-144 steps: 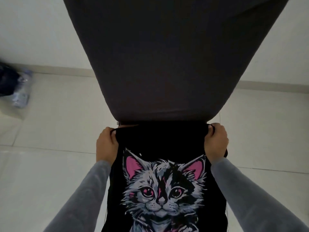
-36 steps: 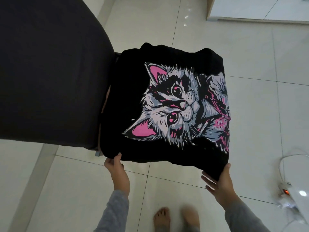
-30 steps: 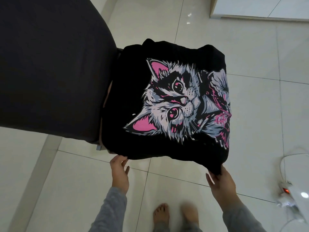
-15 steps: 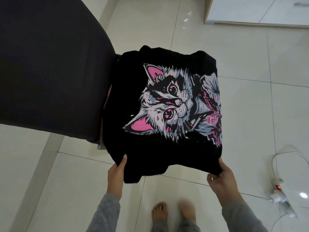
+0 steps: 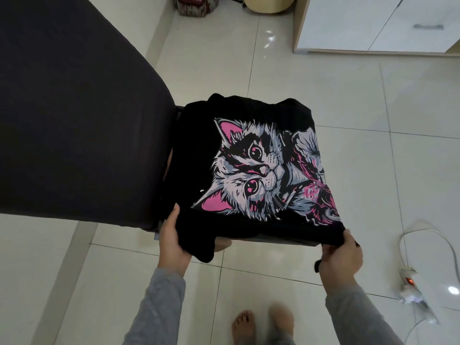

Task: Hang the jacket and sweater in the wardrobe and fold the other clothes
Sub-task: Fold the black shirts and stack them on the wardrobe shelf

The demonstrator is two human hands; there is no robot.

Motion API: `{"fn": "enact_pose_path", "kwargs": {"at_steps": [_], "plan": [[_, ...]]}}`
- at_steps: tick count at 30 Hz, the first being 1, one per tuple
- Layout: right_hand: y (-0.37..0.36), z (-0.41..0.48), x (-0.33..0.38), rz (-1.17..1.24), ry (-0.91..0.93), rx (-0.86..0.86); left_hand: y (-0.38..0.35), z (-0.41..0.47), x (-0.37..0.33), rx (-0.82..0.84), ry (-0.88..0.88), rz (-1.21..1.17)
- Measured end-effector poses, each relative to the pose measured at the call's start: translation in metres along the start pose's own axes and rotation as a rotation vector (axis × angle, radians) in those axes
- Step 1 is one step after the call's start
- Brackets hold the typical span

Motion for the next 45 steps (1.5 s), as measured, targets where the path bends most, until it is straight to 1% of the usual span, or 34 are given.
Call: {"fn": "enact_pose_path", "kwargs": {"at_steps": [4,7,10,17,22,25,26,28,30,31,33,36,38,40,42,44,45], "plan": [[-0.019,0.003,0.021,-0.049,0.166,-0.043,-0.008,0.014,-0.026,-0.133,-0.047,-0.031],[-0.033,0.012,0.029,-0.101,0.281,-0.023,-0.021,0.026,-0.042,-0.157,-0.099,-0.086],[-0.052,0.029,0.036,-0.176,0.356,0.02,-0.03,0.037,-0.051,-0.244,-0.114,-0.113],[-0.095,0.076,0.045,-0.49,0.404,0.087,-0.049,0.069,-0.072,-0.366,-0.117,-0.103],[-0.129,0.092,0.055,-0.481,0.441,0.137,-0.071,0.075,-0.086,-0.405,-0.133,-0.107],[-0.143,0.09,0.059,-0.443,0.464,0.166,-0.09,0.081,-0.091,-0.349,-0.14,-0.073],[-0.147,0.091,0.059,-0.428,0.462,0.17,-0.098,0.083,-0.093,-0.306,-0.152,-0.032],[-0.155,0.091,0.051,-0.375,0.377,0.23,-0.108,0.09,-0.098,-0.219,-0.195,0.124],[-0.163,0.089,0.043,-0.455,0.321,0.363,-0.108,0.095,-0.098,-0.197,-0.238,0.332],[-0.166,0.087,0.04,-0.518,0.321,0.432,-0.104,0.096,-0.099,-0.225,-0.278,0.445],[-0.169,0.082,0.041,-0.647,0.41,0.529,-0.097,0.092,-0.105,-0.331,-0.392,0.672],[-0.179,0.064,0.044,-0.789,0.641,0.695,-0.096,0.081,-0.114,-0.462,-0.564,0.951],[-0.193,0.044,0.044,-0.856,0.819,0.841,-0.103,0.079,-0.117,-0.469,-0.65,1.111],[-0.204,0.025,0.038,-0.904,0.955,0.968,-0.109,0.083,-0.119,-0.445,-0.67,1.232],[-0.213,0.011,0.03,-0.935,1.047,1.028,-0.113,0.09,-0.121,-0.451,-0.68,1.361],[-0.222,-0.009,0.024,-0.947,1.137,1.067,-0.121,0.095,-0.126,-0.484,-0.745,1.546],[-0.226,-0.02,0.02,-0.945,1.178,1.1,-0.125,0.097,-0.129,-0.482,-0.768,1.601]]}}
Point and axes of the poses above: each hand's wrist, its own z-axis towards the middle knuckle, its own y-axis out of the back of the hand, x = y × z, the point moved 9 cm from there along z, towards the middle knuckle, and after that the axes turned 14 degrees about y, right-handed, at the moved point
